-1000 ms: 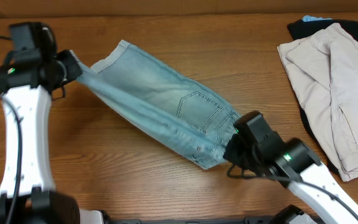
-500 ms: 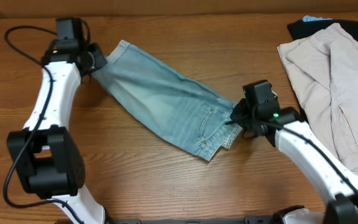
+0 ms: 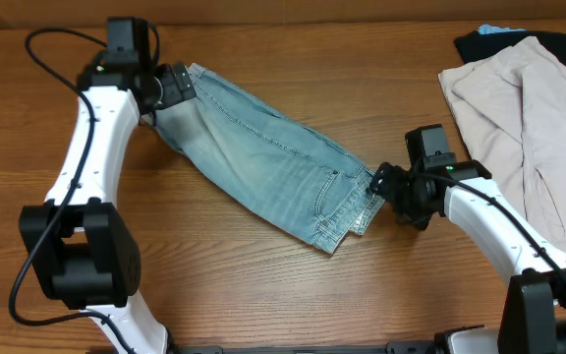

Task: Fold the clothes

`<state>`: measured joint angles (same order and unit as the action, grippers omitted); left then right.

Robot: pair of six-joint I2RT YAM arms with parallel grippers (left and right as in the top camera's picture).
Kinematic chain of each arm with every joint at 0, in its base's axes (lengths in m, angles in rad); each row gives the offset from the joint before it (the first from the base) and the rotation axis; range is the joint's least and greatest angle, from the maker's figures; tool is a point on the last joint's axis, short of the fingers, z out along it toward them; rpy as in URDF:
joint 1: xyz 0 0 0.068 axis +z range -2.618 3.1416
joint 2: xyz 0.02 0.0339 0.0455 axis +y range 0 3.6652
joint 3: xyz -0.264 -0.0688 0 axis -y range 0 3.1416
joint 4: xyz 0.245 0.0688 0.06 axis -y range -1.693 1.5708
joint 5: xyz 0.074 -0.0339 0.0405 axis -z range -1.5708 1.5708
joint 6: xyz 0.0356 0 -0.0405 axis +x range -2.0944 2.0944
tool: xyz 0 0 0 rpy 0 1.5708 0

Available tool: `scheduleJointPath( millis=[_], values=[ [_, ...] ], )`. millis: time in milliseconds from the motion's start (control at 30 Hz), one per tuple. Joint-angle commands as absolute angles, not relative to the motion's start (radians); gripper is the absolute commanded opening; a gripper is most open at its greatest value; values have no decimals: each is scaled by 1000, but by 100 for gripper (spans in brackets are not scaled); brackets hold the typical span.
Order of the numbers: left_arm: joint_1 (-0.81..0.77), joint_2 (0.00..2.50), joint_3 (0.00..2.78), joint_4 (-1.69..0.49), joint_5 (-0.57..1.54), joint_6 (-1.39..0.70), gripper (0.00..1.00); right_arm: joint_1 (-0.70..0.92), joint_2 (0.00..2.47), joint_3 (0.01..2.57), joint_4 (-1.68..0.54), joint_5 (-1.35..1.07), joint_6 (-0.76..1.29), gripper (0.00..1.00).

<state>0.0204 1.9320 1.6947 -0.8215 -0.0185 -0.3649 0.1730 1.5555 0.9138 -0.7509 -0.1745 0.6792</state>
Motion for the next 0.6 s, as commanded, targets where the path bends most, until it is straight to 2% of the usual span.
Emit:
scheduleJointPath(
  millis=[0, 267, 400, 467, 567],
  values=[
    [32, 1915, 1790, -897, -8, -255, 100, 200, 1533, 906, -776, -249, 630, 85],
    [33, 1915, 1799, -953, -11, -215, 100, 324, 1543, 753, -538, -248, 692, 77],
    [33, 1915, 1799, -954, -11, -212, 100, 325, 1558, 745, -512, -237, 676, 73],
    [33, 1915, 1799, -953, -11, -213, 100, 326, 1562, 745, -489, -237, 664, 66],
    [33, 1915, 1799, -959, -10, -213, 100, 327, 1562, 745, -452, -237, 665, 42]
  ],
)
